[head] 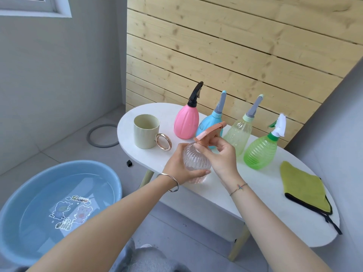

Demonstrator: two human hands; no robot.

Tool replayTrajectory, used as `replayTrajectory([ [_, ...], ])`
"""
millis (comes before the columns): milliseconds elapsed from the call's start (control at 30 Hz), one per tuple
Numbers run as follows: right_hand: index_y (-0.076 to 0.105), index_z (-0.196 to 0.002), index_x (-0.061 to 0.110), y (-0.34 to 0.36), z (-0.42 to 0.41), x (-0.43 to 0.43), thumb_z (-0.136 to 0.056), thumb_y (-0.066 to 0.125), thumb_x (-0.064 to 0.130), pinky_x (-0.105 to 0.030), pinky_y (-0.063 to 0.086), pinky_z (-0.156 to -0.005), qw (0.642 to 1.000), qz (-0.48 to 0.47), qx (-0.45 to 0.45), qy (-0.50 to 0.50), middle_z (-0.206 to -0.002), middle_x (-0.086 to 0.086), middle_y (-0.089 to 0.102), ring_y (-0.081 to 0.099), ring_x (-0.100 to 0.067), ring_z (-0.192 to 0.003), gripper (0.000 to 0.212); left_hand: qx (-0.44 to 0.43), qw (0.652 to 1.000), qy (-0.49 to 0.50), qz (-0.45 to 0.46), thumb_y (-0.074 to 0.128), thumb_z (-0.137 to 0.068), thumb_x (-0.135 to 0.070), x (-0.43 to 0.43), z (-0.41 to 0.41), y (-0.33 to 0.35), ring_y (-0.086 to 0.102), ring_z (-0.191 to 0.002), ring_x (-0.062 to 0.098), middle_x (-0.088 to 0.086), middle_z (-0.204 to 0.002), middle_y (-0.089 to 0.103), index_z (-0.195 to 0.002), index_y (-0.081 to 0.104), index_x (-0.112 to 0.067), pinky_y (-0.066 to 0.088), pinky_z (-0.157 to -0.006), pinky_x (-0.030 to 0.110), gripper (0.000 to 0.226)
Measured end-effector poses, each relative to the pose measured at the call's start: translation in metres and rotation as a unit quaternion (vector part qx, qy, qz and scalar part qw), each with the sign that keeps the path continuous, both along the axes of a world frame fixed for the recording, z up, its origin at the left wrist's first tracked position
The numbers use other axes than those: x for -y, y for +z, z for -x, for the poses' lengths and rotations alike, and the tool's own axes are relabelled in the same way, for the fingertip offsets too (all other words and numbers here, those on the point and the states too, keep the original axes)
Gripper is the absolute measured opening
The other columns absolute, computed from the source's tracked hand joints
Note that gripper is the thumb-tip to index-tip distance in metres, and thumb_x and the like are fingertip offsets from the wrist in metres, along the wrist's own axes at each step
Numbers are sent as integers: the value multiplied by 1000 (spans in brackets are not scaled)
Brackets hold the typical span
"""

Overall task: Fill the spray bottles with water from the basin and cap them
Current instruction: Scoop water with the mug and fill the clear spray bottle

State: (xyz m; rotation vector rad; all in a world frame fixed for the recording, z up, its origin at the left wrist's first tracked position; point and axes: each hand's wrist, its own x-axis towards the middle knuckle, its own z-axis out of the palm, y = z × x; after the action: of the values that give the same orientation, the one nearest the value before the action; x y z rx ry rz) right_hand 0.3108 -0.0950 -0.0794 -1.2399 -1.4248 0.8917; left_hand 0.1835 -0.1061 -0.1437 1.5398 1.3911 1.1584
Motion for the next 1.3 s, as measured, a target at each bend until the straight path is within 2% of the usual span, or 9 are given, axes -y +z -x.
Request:
replayTrajectory([
  [133,60,-90,15,-2,11,-2,-64,88,27,-10,43,-72,998,2,33,-55,-85,7,63,58,0,-80,39,-4,1000,-3,-5,77,-40,-70,-2,1,-3,57,-111,9,-8,-117,59,-121,40,-25,46,-98,33,100],
  [233,64,-102,16,5,-4,-6,-74,81,25,-8,41,-88,997,44,29,64,-102,5,67,60,-5,-102,34,-9,1000,-7,-2,77,-40,-69,-3,2,-1,57,-111,9,-8,-118,58,-122,39,-26,46,-98,32,101],
  [333,66,-107,11,12,-22,-7,-85,68,6,-23,43,-101,977,75,6,199,-110,1,68,59,-8,-110,23,-3,1000,-22,-3,78,-42,-67,-3,3,-1,54,-114,7,-9,-121,56,-126,38,-24,44,-99,27,102],
  [567,72,-95,7,0,-12,-13,-68,84,15,-2,38,-78,998,15,25,61,-93,0,72,63,-5,-91,31,-31,992,-122,-1,72,-62,-62,-9,20,3,44,-130,6,-4,-138,47,-140,31,-22,33,-110,23,97],
  [667,72,-96,11,1,-15,-16,-69,84,17,-10,40,-87,996,23,32,80,-94,4,72,63,-10,-100,30,-42,983,-156,81,77,-61,-58,-18,35,13,49,-126,7,-11,-130,54,-125,41,-37,41,-106,28,76],
  [800,68,-108,17,12,-27,-21,-80,74,16,-21,42,-101,972,76,70,212,-111,2,71,61,-6,-111,29,-80,974,-180,110,87,-69,-29,-32,43,26,50,-122,5,-9,-127,56,-114,47,-25,39,-100,23,60],
  [933,70,-99,18,7,-23,-14,-81,73,9,-13,44,-90,984,34,41,168,-102,5,72,64,3,-97,20,-63,982,-155,82,90,-60,-39,-31,35,23,53,-118,11,-10,-129,54,-127,46,-34,42,-96,24,81],
  [1100,72,-90,26,-4,-16,-6,-79,76,17,-12,45,-87,995,-21,26,99,-93,12,74,66,-1,-95,15,-41,991,-119,50,89,-63,-36,-22,26,19,55,-111,10,-13,-120,57,-121,50,-35,48,-93,24,70],
  [1300,70,-102,20,18,-31,-14,-79,76,14,-9,44,-87,979,17,102,174,-102,9,72,64,1,-100,24,-118,976,-156,92,89,-56,-49,-28,29,28,46,-124,7,-11,-130,49,-112,39,-29,39,-100,25,78],
])
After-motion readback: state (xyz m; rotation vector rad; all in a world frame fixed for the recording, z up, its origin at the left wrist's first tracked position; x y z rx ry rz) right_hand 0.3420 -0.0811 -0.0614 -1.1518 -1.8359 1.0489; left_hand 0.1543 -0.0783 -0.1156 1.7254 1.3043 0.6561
